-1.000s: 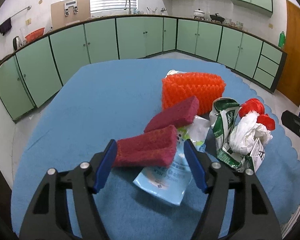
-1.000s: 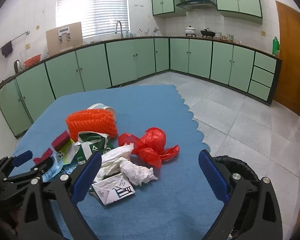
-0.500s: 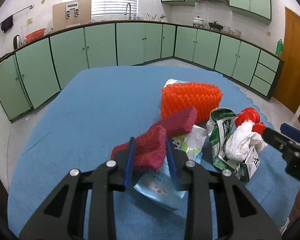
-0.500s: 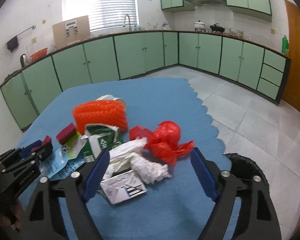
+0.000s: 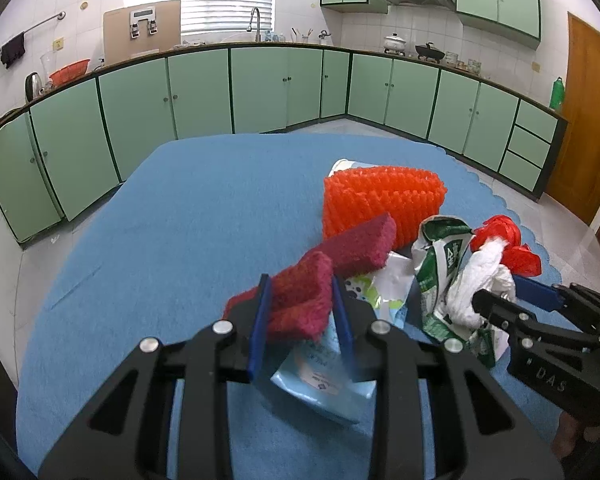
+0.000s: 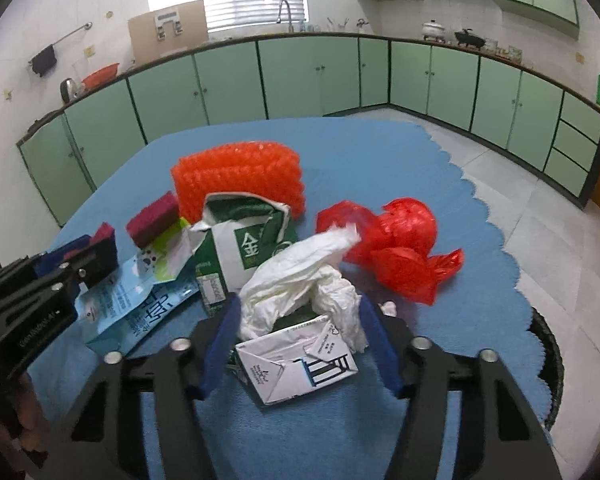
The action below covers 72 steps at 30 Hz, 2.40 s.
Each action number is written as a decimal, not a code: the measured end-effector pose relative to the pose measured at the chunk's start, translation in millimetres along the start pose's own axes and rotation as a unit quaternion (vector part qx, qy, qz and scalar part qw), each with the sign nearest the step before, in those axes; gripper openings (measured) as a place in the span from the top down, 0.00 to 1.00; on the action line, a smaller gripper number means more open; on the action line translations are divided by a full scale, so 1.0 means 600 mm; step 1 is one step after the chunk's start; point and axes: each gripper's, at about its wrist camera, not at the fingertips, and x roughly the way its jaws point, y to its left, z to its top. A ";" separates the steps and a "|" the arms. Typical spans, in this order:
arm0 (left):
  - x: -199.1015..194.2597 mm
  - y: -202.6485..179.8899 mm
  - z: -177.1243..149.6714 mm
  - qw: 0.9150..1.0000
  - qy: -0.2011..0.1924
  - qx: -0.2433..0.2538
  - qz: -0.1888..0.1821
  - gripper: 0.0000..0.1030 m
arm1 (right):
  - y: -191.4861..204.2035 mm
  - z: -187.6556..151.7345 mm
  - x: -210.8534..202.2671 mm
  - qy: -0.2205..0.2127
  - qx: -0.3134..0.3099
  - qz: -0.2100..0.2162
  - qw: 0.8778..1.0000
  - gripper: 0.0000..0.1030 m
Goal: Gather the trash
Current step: 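Grasp the white plastic bag with the right tool while the left holds the sponge, then carry the sponge and white bag over the black bin with both tools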
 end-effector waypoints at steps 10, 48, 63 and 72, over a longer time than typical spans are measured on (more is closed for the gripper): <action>-0.003 0.001 0.004 1.000 -0.008 0.008 0.010 0.77 | -0.019 0.008 -0.018 -0.012 0.010 0.025 1.000 0.91; -0.103 -0.041 0.078 0.997 -0.068 0.019 -0.035 0.85 | -0.070 0.049 -0.171 -0.098 0.039 0.007 0.994 0.92; -0.084 -0.200 0.076 0.988 -0.057 0.058 -0.128 0.85 | -0.169 0.031 -0.240 -0.111 0.069 -0.062 0.990 0.92; -0.071 -0.314 0.070 0.977 -0.052 0.088 -0.186 0.85 | -0.264 0.005 -0.272 -0.108 0.100 -0.119 0.982 0.92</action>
